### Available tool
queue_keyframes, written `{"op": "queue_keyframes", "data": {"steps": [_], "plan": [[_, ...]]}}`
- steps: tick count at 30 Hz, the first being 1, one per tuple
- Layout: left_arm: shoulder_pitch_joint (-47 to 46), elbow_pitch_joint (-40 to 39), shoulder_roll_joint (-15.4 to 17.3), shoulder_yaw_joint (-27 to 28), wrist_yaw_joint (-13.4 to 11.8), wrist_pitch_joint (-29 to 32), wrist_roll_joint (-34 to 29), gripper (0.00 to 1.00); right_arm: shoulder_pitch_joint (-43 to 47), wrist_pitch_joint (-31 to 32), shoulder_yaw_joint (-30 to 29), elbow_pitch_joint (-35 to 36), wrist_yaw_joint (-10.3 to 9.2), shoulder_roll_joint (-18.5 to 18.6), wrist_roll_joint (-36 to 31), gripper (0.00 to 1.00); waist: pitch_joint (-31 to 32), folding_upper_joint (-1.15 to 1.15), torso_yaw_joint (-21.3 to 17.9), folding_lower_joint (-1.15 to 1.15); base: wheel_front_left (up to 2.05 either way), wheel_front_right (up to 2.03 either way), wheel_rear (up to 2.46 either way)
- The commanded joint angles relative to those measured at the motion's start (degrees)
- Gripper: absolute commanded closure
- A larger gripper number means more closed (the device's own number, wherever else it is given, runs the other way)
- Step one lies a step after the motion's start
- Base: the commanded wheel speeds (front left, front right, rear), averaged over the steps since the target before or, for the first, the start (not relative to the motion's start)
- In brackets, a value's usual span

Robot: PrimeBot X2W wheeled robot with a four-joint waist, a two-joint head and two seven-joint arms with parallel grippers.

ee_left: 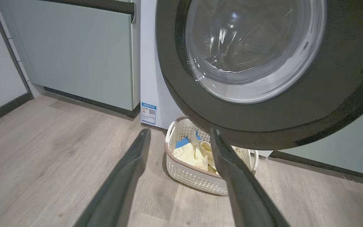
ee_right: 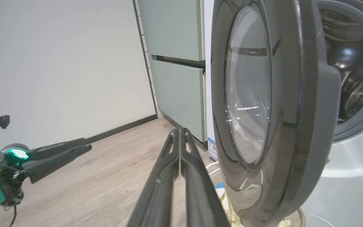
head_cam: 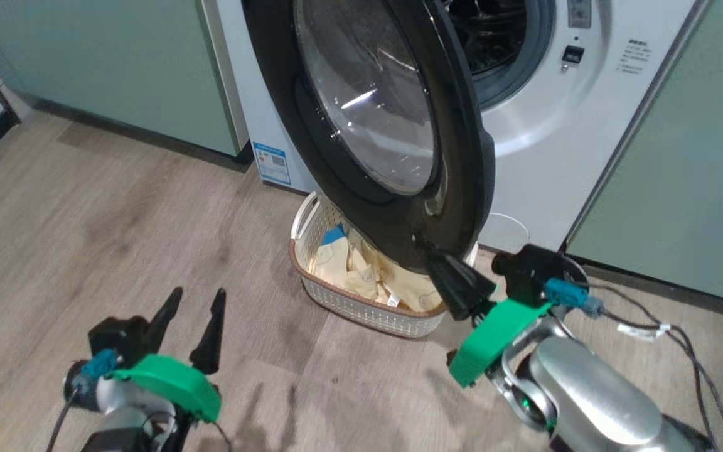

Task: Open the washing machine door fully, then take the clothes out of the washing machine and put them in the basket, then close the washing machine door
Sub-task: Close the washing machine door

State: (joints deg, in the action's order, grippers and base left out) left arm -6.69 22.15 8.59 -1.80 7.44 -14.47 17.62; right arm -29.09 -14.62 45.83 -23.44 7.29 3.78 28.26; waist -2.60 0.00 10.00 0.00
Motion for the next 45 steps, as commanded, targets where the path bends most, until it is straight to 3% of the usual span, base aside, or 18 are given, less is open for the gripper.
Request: {"op": "queue_keyframes", "data": {"steps": [1,15,34,45], "plan": [[-3.43,-1.53,0.50,1.81,0.04,-0.52,-0.56,0.00,-2.94,-0.38,0.00,1.05,0.20,-0.89,0.76,1.00,-0.51,0.00,0.21,0.00,0.00,0.00,0.00],[-6.20,-1.87,-0.97,-0.14,0.04,-0.52,-1.19,0.00,-9.39,-0.38,-2.76,-5.29,0.20,-0.90,0.77,1.00,-4.63,0.00,0.97,0.00,0.00,0.00,0.00],[-9.16,-4.83,-3.21,-0.21,0.04,-0.52,-2.02,0.00,-15.96,-0.38,-16.58,-11.03,0.20,-0.90,1.99,1.00,-12.52,0.00,0.43,0.00,0.00,0.00,0.00],[-12.56,-5.77,-4.36,0.55,0.04,-0.52,-2.08,0.00,-27.04,-0.38,-25.90,-17.89,0.20,-0.91,-1.62,1.00,-19.41,0.00,0.21,0.00,0.00,0.00,0.00]]}}
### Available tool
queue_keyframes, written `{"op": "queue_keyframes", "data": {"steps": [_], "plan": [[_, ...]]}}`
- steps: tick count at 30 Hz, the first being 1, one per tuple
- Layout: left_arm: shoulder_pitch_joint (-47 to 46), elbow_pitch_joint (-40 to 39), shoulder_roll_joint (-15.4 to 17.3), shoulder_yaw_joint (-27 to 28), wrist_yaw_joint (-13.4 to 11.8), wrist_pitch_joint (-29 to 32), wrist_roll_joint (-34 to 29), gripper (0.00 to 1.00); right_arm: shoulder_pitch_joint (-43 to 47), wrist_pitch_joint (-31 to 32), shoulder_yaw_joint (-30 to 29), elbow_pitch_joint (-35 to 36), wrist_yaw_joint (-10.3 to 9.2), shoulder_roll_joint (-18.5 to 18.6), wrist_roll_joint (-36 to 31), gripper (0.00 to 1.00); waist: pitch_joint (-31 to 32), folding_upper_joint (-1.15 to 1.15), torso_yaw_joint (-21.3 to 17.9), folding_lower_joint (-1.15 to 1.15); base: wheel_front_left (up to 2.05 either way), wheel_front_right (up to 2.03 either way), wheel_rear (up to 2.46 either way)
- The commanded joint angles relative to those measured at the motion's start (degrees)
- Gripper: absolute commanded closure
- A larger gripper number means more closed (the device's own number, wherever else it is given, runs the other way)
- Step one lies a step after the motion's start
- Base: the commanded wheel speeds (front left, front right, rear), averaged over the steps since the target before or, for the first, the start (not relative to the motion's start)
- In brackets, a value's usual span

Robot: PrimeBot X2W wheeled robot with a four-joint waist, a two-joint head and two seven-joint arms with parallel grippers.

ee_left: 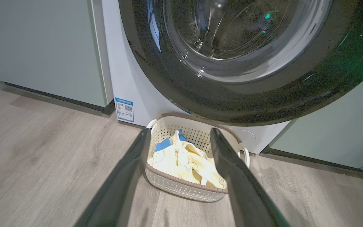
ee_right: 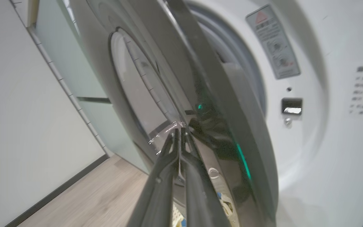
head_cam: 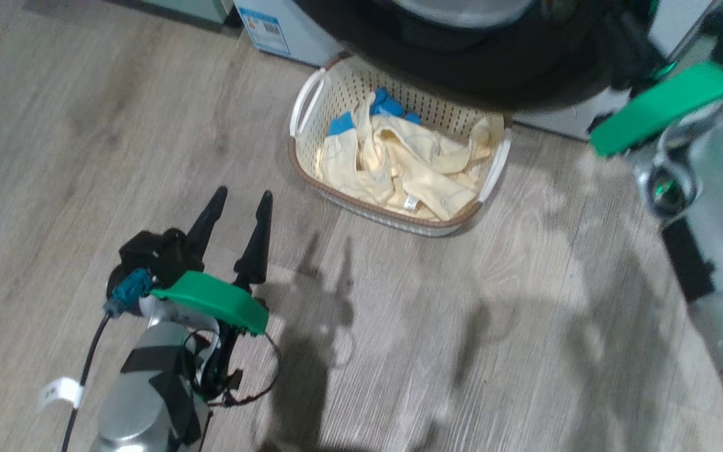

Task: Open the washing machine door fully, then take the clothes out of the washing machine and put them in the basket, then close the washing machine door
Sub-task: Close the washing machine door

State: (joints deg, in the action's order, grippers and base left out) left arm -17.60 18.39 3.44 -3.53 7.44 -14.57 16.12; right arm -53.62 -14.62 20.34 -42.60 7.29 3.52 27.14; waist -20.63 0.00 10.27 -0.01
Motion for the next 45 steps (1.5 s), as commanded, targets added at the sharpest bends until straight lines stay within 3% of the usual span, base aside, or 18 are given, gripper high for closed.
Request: {"op": "queue_keyframes", "data": {"steps": [1,18,30,39,45], "plan": [[-1.95,-2.06,0.70,2.35,0.04,-0.43,-0.62,0.00,-3.58,-0.38,-1.24,0.79,0.20,-0.64,-0.93,1.00,-1.98,0.00,-0.07,0.01,0.00,0.00,0.00],[-6.11,-2.66,0.07,3.06,0.04,-0.43,-0.94,0.00,-16.15,-0.38,-10.75,-3.64,0.20,-0.28,-4.33,1.00,-8.14,0.00,0.16,0.01,0.00,0.00,0.00],[-7.53,-3.08,-0.07,3.64,0.04,-0.43,-0.75,0.00,-20.62,-0.38,-13.04,-5.14,0.20,-0.17,-5.15,1.00,-10.21,0.00,0.39,0.01,0.00,0.00,0.00],[-7.29,-2.89,-0.17,4.52,0.04,-0.43,-0.19,0.00,-17.11,-0.38,-7.76,-2.49,0.20,-0.47,-3.85,1.00,-8.18,0.00,0.33,0.01,0.00,0.00,0.00],[-5.75,-0.70,0.57,5.35,0.04,-0.43,1.79,0.00,-8.05,-0.38,-4.10,1.61,0.20,-0.54,-1.30,1.00,-2.16,0.00,0.79,0.01,0.00,0.00,0.00]]}}
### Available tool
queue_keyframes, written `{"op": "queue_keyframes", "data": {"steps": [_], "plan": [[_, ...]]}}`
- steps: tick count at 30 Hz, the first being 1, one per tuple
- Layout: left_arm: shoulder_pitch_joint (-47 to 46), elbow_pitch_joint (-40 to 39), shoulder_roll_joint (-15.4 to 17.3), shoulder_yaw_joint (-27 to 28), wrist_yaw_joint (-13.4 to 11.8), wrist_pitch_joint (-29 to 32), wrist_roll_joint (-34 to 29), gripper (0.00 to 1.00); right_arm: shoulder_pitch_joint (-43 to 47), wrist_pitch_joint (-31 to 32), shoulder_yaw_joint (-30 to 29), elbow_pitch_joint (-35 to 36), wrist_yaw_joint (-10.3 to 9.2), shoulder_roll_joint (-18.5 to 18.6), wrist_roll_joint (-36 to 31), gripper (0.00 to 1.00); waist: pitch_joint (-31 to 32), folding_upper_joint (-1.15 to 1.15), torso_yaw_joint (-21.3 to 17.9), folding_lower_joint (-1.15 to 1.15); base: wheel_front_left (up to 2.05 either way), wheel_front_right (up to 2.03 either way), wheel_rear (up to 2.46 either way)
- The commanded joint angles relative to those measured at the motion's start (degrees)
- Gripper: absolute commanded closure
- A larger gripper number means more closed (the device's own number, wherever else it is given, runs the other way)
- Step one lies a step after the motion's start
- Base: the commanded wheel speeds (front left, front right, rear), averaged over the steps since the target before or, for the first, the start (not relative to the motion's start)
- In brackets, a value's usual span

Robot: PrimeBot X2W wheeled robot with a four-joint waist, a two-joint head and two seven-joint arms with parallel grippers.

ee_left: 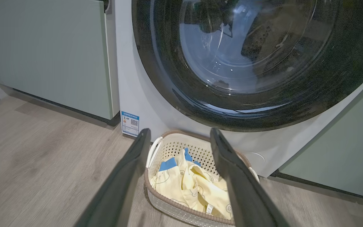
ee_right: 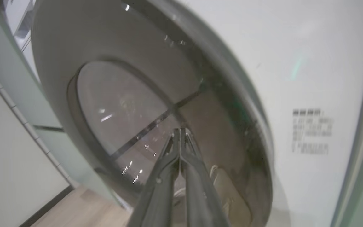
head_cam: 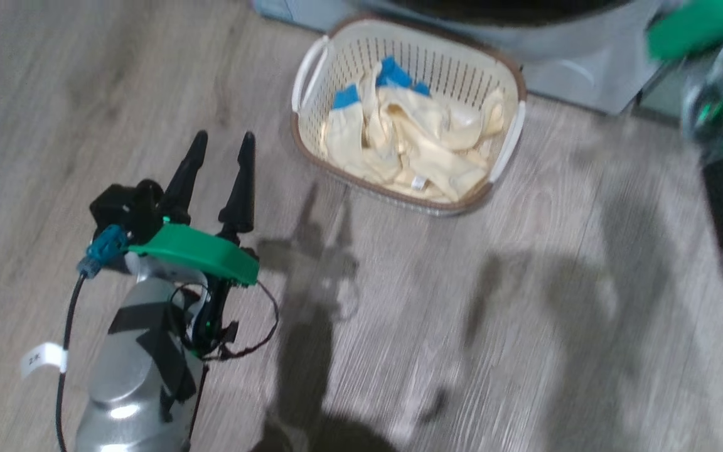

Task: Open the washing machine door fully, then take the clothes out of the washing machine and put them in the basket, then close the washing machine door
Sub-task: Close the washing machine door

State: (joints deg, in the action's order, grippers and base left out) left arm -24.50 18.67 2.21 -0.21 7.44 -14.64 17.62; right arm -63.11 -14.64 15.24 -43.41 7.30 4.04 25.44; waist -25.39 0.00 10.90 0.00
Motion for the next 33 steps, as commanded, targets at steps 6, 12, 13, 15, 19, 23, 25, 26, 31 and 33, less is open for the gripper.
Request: {"op": "queue_keyframes", "data": {"steps": [6,12,13,15,19,23,25,26,31,33], "plan": [[3.07,2.95,4.24,3.04,0.04,-0.36,1.47,0.00,10.24,-0.36,2.74,4.92,0.19,-1.09,2.70,0.35,9.34,0.00,-1.17,0.00,0.00,0.00,0.00],[5.15,3.78,7.45,2.02,0.04,-0.36,1.60,0.00,17.69,-0.36,1.10,5.98,0.19,-1.12,3.35,0.00,14.85,0.00,-2.88,0.00,0.00,0.00,0.00],[5.73,3.89,7.99,2.05,0.04,-0.36,1.73,0.00,19.30,-0.36,0.63,6.53,0.19,-1.13,3.14,0.00,15.76,0.00,-3.33,0.00,0.00,0.00,0.00],[6.88,4.37,8.92,2.09,0.04,-0.36,2.24,0.00,22.67,-0.36,-0.20,7.75,0.19,-1.14,2.16,0.00,17.57,0.00,-4.20,0.00,0.00,0.00,0.00],[8.57,5.34,10.69,1.79,0.04,-0.36,3.30,0.00,29.32,-0.36,-2.71,10.44,0.19,-1.15,0.90,0.00,20.53,0.00,-5.86,0.00,0.00,0.00,0.00],[10.29,4.90,12.00,1.60,0.04,-0.36,4.50,0.00,34.95,-0.36,-4.72,12.46,0.19,-1.15,-1.11,0.00,23.19,0.00,-7.44,0.00,0.00,0.00,0.00],[11.06,4.74,12.50,1.35,0.04,-0.36,5.25,0.00,37.48,-0.36,-5.78,13.75,0.19,-1.15,-2.66,0.00,24.11,0.00,-8.12,0.00,0.00,0.00,0.00],[11.37,4.47,12.79,1.08,0.04,-0.36,5.60,0.00,38.70,-0.36,-6.41,14.45,0.19,-1.15,-3.14,0.00,24.51,0.00,-8.45,0.00,0.00,0.00,0.00],[12.51,4.40,13.27,0.41,0.04,-0.36,6.74,0.00,44.47,-0.36,-8.37,17.68,0.19,-1.15,-5.88,0.00,26.13,0.00,-9.47,0.00,0.00,0.00,0.00],[12.73,4.91,13.48,0.13,0.04,-0.36,7.04,0.00,46.48,-0.36,-9.08,18.97,0.19,-1.13,-7.12,0.00,26.50,0.00,-9.85,0.00,0.00,0.00,0.00]]}}
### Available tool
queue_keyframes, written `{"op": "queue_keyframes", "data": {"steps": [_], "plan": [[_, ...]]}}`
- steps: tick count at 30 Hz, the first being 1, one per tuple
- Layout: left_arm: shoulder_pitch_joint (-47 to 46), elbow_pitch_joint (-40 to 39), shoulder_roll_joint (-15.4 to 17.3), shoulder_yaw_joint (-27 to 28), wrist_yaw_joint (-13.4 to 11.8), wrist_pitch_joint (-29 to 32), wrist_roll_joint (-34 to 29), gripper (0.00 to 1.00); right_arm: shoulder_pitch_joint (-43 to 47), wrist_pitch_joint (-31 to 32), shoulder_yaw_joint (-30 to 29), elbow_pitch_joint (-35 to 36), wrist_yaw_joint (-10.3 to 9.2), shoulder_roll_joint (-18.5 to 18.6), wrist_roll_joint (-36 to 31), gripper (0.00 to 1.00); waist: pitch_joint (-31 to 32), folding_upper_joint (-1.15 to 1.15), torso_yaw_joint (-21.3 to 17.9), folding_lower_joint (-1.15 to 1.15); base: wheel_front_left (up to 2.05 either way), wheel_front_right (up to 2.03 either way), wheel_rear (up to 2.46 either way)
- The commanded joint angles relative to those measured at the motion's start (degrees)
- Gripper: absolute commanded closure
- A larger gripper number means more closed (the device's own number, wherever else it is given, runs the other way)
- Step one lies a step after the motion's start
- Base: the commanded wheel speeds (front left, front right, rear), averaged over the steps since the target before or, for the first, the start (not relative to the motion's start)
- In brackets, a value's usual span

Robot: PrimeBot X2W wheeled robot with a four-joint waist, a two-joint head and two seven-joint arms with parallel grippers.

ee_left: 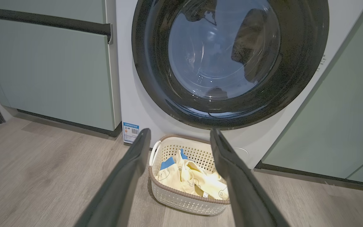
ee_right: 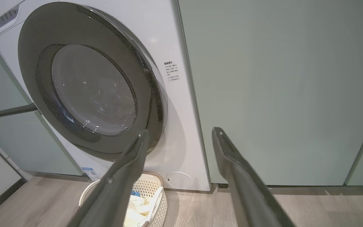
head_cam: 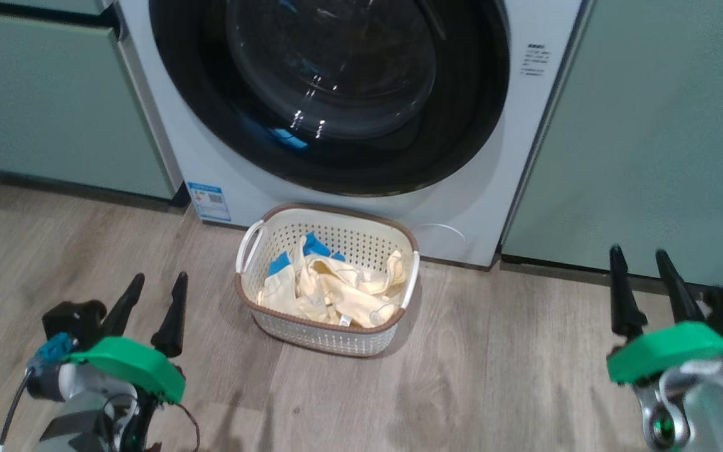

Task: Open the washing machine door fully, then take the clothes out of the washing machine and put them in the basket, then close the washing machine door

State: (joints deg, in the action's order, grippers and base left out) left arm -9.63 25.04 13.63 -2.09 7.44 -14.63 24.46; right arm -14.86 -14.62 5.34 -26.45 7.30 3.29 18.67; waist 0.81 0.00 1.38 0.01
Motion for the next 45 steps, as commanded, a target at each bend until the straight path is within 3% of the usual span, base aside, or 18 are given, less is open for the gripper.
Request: {"op": "queue_keyframes", "data": {"steps": [1,19,44,45], "plan": [[-2.05,-1.18,2.19,1.77,0.04,-0.37,0.27,0.00,-0.83,-0.38,0.23,2.64,0.19,-0.39,-0.71,0.00,0.50,0.00,-0.57,-0.01,0.00,0.00,0.00],[-1.30,0.88,2.16,2.38,0.04,-0.37,-0.14,0.00,9.71,-0.38,-4.59,6.58,0.19,-0.41,-3.41,0.00,3.10,0.00,-3.42,-0.01,0.00,0.00,0.00],[-2.03,1.13,2.02,1.51,0.04,-0.37,0.76,0.00,10.87,-0.38,-6.01,6.57,0.19,-0.41,-3.55,0.00,3.18,0.00,-4.36,-0.01,0.00,0.00,0.00],[1.19,2.50,0.24,-0.49,0.00,0.00,0.43,1.00,12.31,0.00,-7.06,4.75,0.00,-0.55,-3.53,1.00,3.18,0.00,-4.36,-0.01,0.00,0.00,0.00]]}}
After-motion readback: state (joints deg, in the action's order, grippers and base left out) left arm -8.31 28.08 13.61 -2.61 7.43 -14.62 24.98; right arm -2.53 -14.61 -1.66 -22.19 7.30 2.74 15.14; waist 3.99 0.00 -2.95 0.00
